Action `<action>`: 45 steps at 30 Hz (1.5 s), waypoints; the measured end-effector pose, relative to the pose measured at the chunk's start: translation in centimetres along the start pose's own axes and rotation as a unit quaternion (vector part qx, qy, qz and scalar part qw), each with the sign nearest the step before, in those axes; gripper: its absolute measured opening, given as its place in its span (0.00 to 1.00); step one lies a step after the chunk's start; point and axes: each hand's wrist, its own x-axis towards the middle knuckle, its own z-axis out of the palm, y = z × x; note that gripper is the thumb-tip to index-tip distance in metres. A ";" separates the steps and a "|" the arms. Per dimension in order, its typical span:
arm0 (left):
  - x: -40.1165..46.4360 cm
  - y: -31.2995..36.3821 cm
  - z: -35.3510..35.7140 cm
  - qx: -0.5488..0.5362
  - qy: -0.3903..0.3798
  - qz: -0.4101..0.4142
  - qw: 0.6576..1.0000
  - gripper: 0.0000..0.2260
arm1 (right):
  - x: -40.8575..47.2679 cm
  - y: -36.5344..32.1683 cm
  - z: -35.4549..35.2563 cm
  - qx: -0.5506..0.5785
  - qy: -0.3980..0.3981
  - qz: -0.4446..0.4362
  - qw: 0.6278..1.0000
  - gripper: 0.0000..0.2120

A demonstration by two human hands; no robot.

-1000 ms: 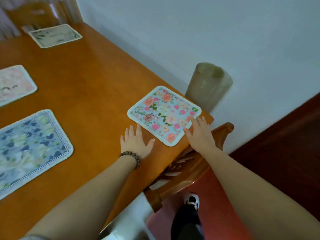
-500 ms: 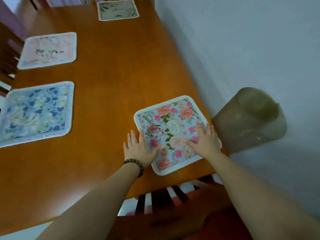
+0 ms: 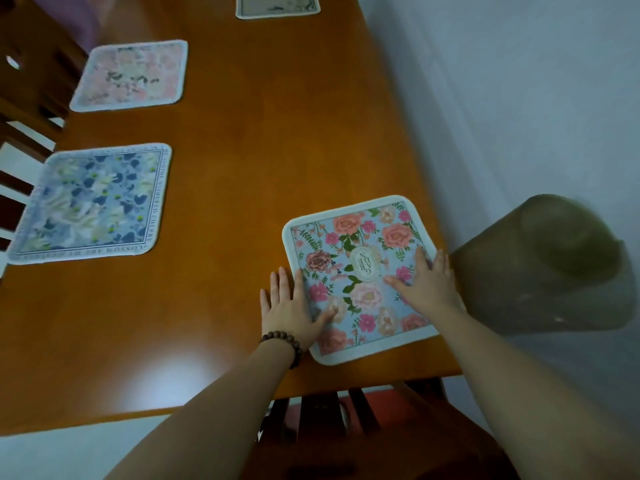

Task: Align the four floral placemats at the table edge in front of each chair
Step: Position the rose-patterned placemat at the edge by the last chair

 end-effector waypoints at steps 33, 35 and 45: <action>7.5 -9.8 -7.9 0.033 0.026 0.031 0.999 0.52 | -5.9 -9.1 3.2 -0.028 0.005 -0.009 1.000 0.50; 8.9 -9.8 -8.6 0.036 0.018 0.048 0.998 0.52 | -7.6 -9.0 3.6 -0.012 0.019 0.028 0.999 0.50; 11.4 -9.5 -8.0 0.045 -0.022 0.085 0.995 0.51 | -11.2 -11.6 6.8 0.081 0.018 0.122 0.989 0.47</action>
